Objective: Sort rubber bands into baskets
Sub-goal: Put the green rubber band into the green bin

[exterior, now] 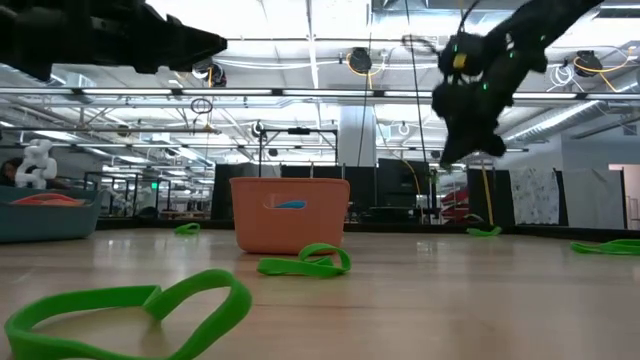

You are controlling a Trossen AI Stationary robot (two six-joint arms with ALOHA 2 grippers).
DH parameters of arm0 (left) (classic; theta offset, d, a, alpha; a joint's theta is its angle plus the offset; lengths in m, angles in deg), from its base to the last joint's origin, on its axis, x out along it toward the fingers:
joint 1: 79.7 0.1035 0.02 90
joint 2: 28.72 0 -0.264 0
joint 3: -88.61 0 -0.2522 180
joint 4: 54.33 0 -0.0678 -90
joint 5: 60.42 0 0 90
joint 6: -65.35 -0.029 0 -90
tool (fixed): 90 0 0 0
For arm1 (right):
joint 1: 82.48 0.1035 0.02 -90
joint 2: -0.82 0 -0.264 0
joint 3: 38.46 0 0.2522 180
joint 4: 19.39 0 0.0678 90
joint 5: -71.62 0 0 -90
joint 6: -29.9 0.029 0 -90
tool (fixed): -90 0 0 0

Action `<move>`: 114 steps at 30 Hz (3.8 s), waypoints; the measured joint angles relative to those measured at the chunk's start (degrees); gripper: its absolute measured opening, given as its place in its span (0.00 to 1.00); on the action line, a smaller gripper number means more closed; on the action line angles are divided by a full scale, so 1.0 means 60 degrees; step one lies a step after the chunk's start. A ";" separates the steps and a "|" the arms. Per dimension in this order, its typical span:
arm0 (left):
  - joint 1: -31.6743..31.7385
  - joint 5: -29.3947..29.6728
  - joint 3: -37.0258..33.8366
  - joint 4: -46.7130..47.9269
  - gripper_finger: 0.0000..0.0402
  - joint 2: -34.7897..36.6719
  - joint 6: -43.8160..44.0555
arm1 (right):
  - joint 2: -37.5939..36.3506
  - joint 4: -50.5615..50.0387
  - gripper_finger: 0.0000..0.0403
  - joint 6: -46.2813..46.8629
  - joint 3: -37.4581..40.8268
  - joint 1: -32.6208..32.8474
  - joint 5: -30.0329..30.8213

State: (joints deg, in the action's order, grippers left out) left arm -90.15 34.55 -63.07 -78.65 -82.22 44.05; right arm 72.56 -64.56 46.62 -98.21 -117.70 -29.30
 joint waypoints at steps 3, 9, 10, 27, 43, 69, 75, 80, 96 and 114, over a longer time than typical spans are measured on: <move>0.0000 0.0396 0.0004 -0.0620 0.23 -0.0622 -0.0004 | -0.0487 0.0005 0.00 0.0189 -0.0277 0.0500 0.0005; 0.0000 0.1289 0.0007 -0.1603 0.23 -0.1881 -0.0007 | -0.0963 0.0281 0.00 0.0457 -0.0675 0.1754 -0.0410; 0.0000 0.1350 0.0007 -0.1951 0.23 -0.2050 -0.0008 | -0.0965 0.0542 0.00 0.0567 -0.0685 0.2014 -0.0520; 0.0018 0.0832 0.1641 -0.3288 0.50 -0.4872 0.1328 | -0.0016 0.4150 0.00 0.1531 -0.0687 0.5642 -0.0955; 0.0248 -0.1124 0.3624 -0.3264 0.54 -0.6966 0.3004 | 0.1578 0.5814 0.00 0.1493 -0.0975 0.6466 -0.0946; 0.0240 -0.1113 0.3858 -0.2882 0.27 -0.7125 0.2652 | 0.2216 0.4978 0.00 0.1099 -0.1670 0.6513 -0.0929; 0.0240 -0.1070 0.3861 -0.2747 0.03 -0.7125 0.2244 | 0.2214 0.4951 0.00 0.0877 -0.1668 0.6509 -0.0984; 0.0244 -0.1073 0.3861 -0.2743 0.02 -0.7125 0.2232 | 0.2212 0.4960 0.01 0.0466 -0.1667 0.6513 -0.0973; -0.0508 -0.1069 0.3880 0.2510 0.01 -0.4011 0.3261 | 0.2205 0.3854 0.38 -0.0421 -0.1667 0.6440 -0.0929; -0.5260 -0.1646 0.3880 0.9399 0.01 -0.1134 1.5499 | 0.2205 0.3887 0.41 -0.1348 -0.1667 0.7153 -0.0644</move>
State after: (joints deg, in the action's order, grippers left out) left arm -121.71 24.67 -39.79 -22.26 -89.02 137.04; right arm 85.79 -41.24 38.53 -108.21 -74.78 -33.16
